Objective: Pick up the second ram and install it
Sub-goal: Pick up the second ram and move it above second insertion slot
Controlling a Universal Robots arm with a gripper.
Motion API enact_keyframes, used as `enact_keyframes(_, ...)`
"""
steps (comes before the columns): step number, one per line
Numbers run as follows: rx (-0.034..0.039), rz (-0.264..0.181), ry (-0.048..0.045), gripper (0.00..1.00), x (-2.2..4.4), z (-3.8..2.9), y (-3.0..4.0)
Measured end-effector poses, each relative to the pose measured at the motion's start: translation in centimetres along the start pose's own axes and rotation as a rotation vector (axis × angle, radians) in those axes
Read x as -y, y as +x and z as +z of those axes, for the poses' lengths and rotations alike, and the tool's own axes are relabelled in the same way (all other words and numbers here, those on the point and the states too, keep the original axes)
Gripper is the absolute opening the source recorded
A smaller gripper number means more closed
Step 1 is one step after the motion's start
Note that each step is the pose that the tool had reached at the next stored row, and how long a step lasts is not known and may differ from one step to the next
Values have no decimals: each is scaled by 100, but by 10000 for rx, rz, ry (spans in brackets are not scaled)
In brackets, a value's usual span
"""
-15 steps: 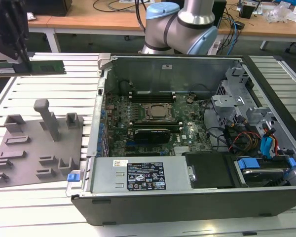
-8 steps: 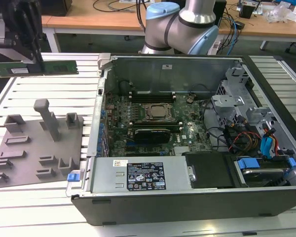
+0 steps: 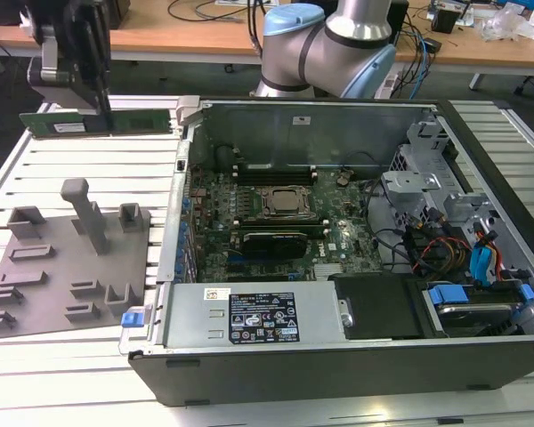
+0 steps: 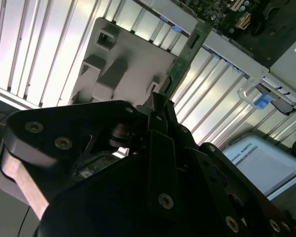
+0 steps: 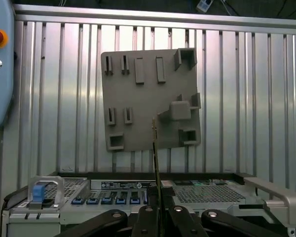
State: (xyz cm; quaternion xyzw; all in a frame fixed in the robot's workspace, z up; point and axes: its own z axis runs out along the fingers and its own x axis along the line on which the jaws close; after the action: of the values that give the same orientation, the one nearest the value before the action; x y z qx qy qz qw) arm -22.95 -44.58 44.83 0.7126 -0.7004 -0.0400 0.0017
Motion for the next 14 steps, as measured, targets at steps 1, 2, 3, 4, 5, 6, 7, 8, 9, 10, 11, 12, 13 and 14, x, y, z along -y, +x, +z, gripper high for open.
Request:
enact_keyframes(1,0,0,-1,14,20,-2,0)
enact_keyframes(2,0,1,-3,14,63,-4,1)
enact_keyframes(3,-1,-1,-5,14,108,-7,2)
enact_keyframes(4,-1,1,-8,14,162,-9,3)
enact_keyframes(5,0,1,-9,14,187,-9,3)
enact_keyframes(6,1,1,-10,14,202,-8,3)
enact_keyframes(7,0,1,-12,14,216,-7,4)
enact_keyframes(8,0,1,-14,14,237,-3,4)
enact_keyframes(9,1,1,-17,14,258,3,5)
enact_keyframes(10,0,1,-19,14,284,9,6)
enact_keyframes(11,1,1,-21,14,310,18,7)
enact_keyframes(12,0,1,-23,14,324,23,8)
enact_keyframes(13,-1,1,-25,14,336,30,8)
enact_keyframes(14,0,1,-25,14,349,37,9)
